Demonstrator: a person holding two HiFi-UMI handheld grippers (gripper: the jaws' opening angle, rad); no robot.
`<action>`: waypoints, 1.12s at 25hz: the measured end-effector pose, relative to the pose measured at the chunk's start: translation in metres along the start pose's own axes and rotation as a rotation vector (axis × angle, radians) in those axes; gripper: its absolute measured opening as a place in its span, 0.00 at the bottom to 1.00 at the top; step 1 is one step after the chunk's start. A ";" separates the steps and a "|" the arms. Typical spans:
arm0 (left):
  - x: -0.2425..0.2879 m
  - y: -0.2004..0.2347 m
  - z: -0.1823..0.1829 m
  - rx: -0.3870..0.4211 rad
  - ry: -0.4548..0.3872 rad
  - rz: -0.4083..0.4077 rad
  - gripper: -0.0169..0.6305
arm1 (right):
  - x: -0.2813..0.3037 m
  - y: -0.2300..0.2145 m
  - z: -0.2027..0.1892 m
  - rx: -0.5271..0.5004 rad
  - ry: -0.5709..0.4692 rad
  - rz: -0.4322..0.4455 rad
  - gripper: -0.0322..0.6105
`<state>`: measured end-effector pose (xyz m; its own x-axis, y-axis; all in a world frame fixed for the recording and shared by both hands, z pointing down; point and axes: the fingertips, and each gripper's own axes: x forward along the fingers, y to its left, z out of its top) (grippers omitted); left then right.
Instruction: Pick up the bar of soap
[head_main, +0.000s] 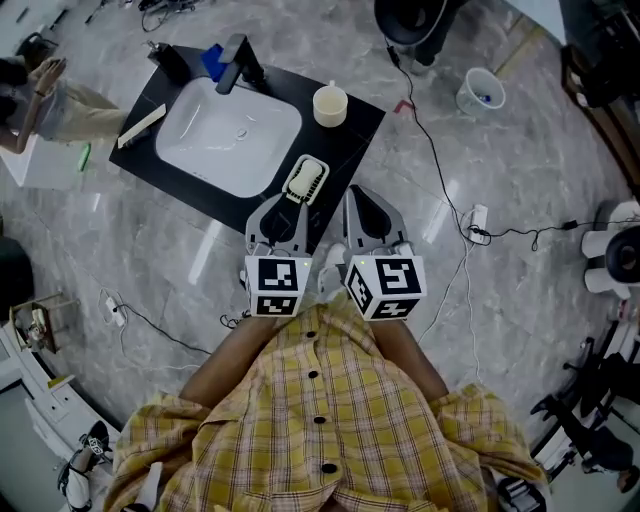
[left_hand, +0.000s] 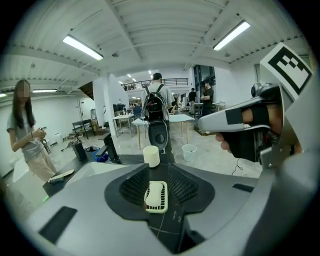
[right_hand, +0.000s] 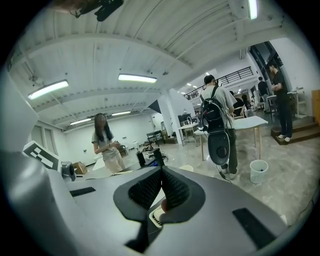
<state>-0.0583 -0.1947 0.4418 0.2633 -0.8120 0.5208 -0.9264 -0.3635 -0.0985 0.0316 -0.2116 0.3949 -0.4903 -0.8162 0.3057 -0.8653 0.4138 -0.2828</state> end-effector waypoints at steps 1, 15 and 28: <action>0.008 -0.002 -0.003 0.000 0.012 -0.002 0.19 | 0.002 -0.005 0.000 0.004 0.002 0.000 0.08; 0.086 0.012 -0.049 0.063 0.202 -0.109 0.33 | 0.040 -0.023 -0.013 0.044 0.055 -0.078 0.08; 0.150 0.013 -0.098 0.075 0.418 -0.250 0.40 | 0.063 -0.032 -0.021 0.089 0.080 -0.149 0.08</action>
<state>-0.0570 -0.2765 0.6019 0.3304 -0.4480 0.8307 -0.8224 -0.5685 0.0205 0.0265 -0.2679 0.4422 -0.3673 -0.8295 0.4207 -0.9180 0.2508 -0.3071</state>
